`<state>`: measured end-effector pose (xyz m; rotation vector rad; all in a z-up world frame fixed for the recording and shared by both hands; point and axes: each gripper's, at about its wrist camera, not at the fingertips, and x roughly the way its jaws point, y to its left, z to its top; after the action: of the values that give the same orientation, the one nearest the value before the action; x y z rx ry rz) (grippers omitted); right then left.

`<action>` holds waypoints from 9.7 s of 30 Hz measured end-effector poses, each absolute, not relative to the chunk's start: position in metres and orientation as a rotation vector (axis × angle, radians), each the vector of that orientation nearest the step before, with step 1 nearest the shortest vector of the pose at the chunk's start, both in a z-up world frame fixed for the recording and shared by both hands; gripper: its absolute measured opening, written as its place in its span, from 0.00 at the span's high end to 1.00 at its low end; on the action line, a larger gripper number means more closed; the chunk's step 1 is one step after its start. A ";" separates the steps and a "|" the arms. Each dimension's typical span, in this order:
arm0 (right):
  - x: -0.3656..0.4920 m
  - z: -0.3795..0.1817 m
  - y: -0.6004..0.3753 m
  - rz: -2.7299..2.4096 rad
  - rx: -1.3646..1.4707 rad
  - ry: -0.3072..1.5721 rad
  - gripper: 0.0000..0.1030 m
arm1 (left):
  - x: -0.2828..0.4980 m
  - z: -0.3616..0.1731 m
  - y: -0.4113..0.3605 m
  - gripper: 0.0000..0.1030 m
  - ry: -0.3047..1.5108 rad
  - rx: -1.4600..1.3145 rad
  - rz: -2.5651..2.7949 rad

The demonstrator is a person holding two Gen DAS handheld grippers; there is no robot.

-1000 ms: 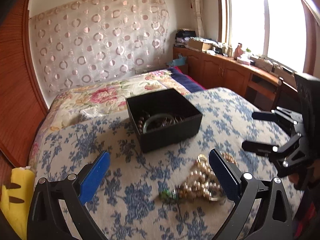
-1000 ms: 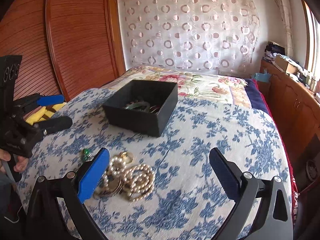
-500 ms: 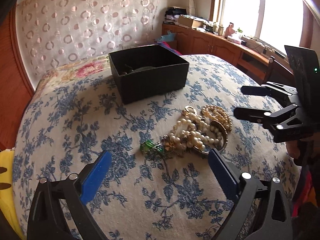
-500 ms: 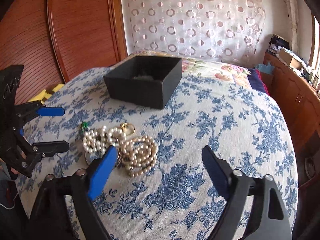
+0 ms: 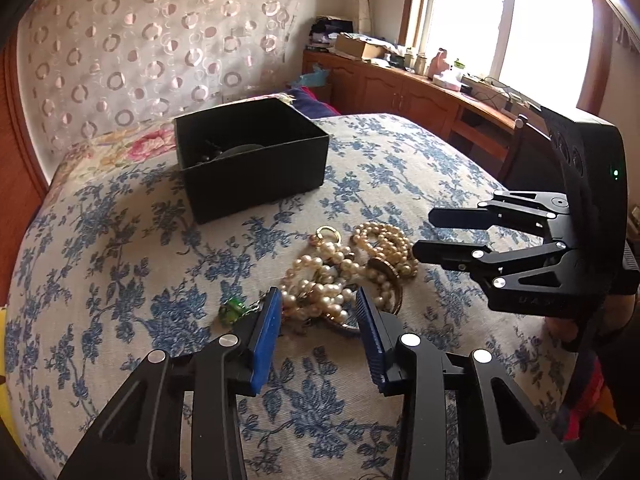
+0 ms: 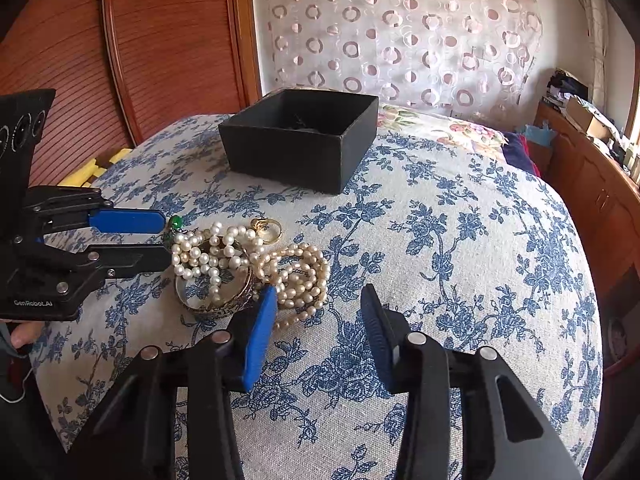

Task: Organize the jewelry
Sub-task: 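Grasp the long pearl necklace with the left tool and lift it, then close the right tool on the coiled pearl bracelet while the left tool holds the pearl necklace, then carry the pearl necklace and pearl bracelet into the black box and open both tools, then move both open tools back to the remaining jewelry beside the box, then grasp the metal bangle with the right tool while the left tool grasps the green earrings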

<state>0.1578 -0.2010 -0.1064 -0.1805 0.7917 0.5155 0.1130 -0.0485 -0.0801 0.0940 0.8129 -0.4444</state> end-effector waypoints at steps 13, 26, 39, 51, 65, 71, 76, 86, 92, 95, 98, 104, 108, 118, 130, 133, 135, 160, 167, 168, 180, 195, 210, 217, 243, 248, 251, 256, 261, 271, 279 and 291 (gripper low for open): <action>0.158 -0.107 -0.200 0.500 -0.183 0.796 0.56 | 0.127 -0.090 -0.053 0.84 0.839 0.095 -0.427; 0.160 -0.109 -0.201 0.495 -0.181 0.804 0.56 | 0.108 -0.059 -0.037 0.86 0.727 0.034 -0.421; 0.160 -0.111 -0.197 0.501 -0.191 0.814 0.62 | 0.089 -0.019 -0.018 0.86 0.626 -0.014 -0.412; 0.163 -0.113 -0.192 0.518 -0.210 0.836 0.82 | 0.077 -0.002 -0.012 0.86 0.577 -0.016 -0.412; 0.196 -0.112 -0.184 0.513 -0.186 0.890 0.82 | 0.078 -0.006 -0.011 0.86 0.586 -0.010 -0.409; 0.191 -0.117 -0.176 0.522 -0.232 0.890 0.86 | 0.078 -0.008 -0.008 0.86 0.585 -0.010 -0.402; 0.187 -0.116 -0.175 0.552 -0.233 0.902 0.90 | 0.078 -0.008 -0.005 0.86 0.583 -0.008 -0.391; 0.177 -0.104 -0.179 0.555 -0.227 0.855 0.95 | 0.082 -0.012 0.001 0.86 0.594 -0.001 -0.364; 0.172 -0.082 -0.184 0.564 -0.213 0.802 0.95 | 0.083 -0.011 0.002 0.86 0.593 -0.002 -0.362; 0.170 -0.070 -0.184 0.565 -0.218 0.777 0.95 | 0.083 -0.011 0.002 0.86 0.591 -0.002 -0.362; 0.168 -0.058 -0.184 0.568 -0.221 0.749 0.95 | 0.085 -0.009 0.002 0.86 0.583 0.003 -0.359; 0.163 -0.026 -0.181 0.576 -0.234 0.673 0.95 | 0.091 0.001 0.004 0.86 0.563 0.007 -0.351; 0.165 -0.004 -0.180 0.565 -0.249 0.629 0.95 | 0.094 0.010 0.002 0.86 0.549 0.025 -0.344; 0.174 0.041 -0.176 0.551 -0.277 0.543 0.95 | 0.109 0.029 0.005 0.86 0.519 0.041 -0.333; 0.204 0.103 -0.171 0.564 -0.268 0.422 0.95 | 0.149 0.045 -0.005 0.86 0.509 0.055 -0.334; 0.216 0.116 -0.166 0.572 -0.282 0.400 0.95 | 0.163 0.048 -0.005 0.86 0.509 0.047 -0.332; 0.226 0.123 -0.164 0.580 -0.280 0.385 0.95 | 0.171 0.049 -0.006 0.86 0.510 0.044 -0.331; 0.327 0.031 -0.132 0.606 -0.283 0.592 0.94 | 0.236 0.008 -0.015 0.89 0.615 0.036 -0.351; 0.326 0.017 -0.139 0.602 -0.249 0.623 0.94 | 0.231 -0.003 -0.013 0.89 0.644 0.036 -0.345; 0.324 0.016 -0.141 0.604 -0.246 0.625 0.94 | 0.228 -0.006 -0.012 0.89 0.650 0.033 -0.345; 0.255 -0.031 -0.150 0.625 -0.240 0.697 0.94 | 0.179 -0.042 -0.001 0.89 0.719 0.028 -0.325; 0.190 -0.095 -0.144 0.628 -0.171 0.837 0.79 | 0.116 -0.062 0.012 0.89 0.740 0.025 -0.289; 0.171 -0.114 -0.147 0.614 -0.240 0.893 0.92 | 0.102 -0.078 0.006 0.89 0.780 0.024 -0.294; 0.169 -0.116 -0.159 0.584 -0.246 0.860 0.92 | 0.117 -0.087 -0.004 0.89 0.817 0.048 -0.298; 0.165 -0.117 -0.151 0.555 -0.301 0.841 0.92 | 0.139 -0.097 -0.003 1.00 0.842 0.034 -0.319; 0.165 -0.117 -0.151 0.554 -0.302 0.841 0.92 | 0.135 -0.086 0.001 1.00 0.814 0.032 -0.300; 0.165 -0.117 -0.151 0.554 -0.302 0.841 0.92 | 0.139 -0.086 0.001 0.98 0.820 0.027 -0.284; 0.165 -0.117 -0.150 0.554 -0.302 0.841 0.92 | 0.148 -0.090 -0.003 0.77 0.835 0.024 -0.281; 0.165 -0.117 -0.150 0.554 -0.302 0.840 0.92 | 0.155 -0.097 -0.008 0.76 0.863 0.018 -0.291; 0.164 -0.117 -0.150 0.554 -0.301 0.841 0.92 | 0.155 -0.104 -0.022 0.74 0.849 0.089 -0.264; 0.165 -0.117 -0.150 0.553 -0.303 0.840 0.92 | 0.163 -0.104 -0.013 0.89 0.860 0.058 -0.244; 0.164 -0.117 -0.150 0.554 -0.303 0.840 0.92 | 0.154 -0.091 -0.005 0.94 0.815 0.021 -0.264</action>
<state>0.1644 -0.1502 -0.1173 -0.3025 0.8397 0.5537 0.1544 -0.0054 -0.0915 0.0215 0.8148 -0.2636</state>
